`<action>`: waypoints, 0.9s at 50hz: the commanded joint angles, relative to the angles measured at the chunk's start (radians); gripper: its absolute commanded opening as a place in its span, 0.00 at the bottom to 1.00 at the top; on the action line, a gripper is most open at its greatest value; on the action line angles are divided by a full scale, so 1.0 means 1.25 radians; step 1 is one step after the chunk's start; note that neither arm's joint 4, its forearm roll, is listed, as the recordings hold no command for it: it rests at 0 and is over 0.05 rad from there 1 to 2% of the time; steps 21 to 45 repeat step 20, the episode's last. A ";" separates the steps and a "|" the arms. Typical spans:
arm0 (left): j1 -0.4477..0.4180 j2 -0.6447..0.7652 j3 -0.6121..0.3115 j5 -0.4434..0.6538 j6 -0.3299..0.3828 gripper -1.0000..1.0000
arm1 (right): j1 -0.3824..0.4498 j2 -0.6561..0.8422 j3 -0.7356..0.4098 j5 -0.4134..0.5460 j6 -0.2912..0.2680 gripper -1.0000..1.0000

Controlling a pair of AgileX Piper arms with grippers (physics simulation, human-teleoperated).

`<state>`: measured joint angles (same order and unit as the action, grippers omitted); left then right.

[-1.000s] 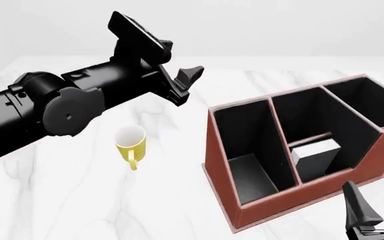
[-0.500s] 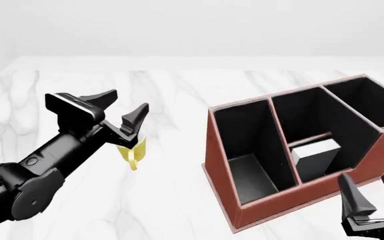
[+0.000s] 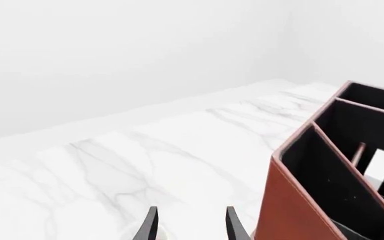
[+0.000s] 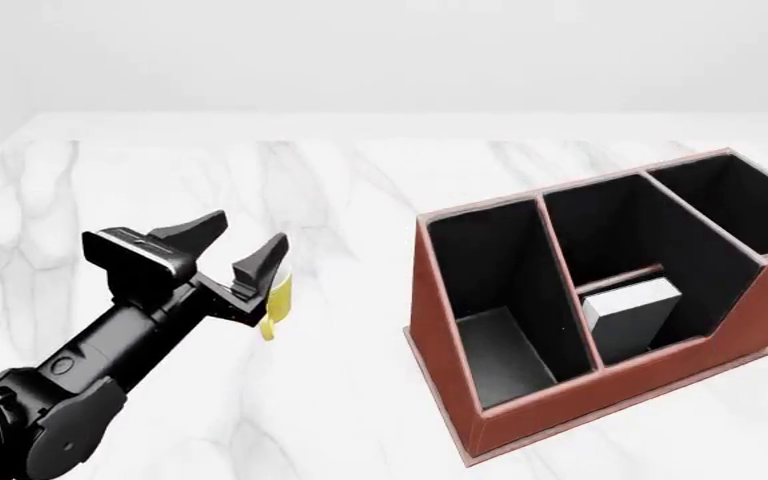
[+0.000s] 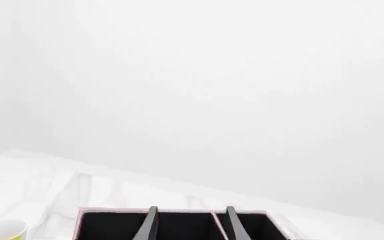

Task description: Pick up the book and place it in the back compartment of the caddy.

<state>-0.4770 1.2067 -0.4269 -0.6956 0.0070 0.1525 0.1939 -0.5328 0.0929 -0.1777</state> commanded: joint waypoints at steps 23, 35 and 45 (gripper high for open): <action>-0.015 0.035 0.026 -0.045 0.001 1.00 | 0.038 -0.155 -0.723 0.211 -0.140 1.00; -0.015 0.035 0.026 -0.045 0.001 1.00 | 0.038 -0.155 -0.723 0.211 -0.140 1.00; -0.015 0.035 0.026 -0.045 0.001 1.00 | 0.038 -0.155 -0.723 0.211 -0.140 1.00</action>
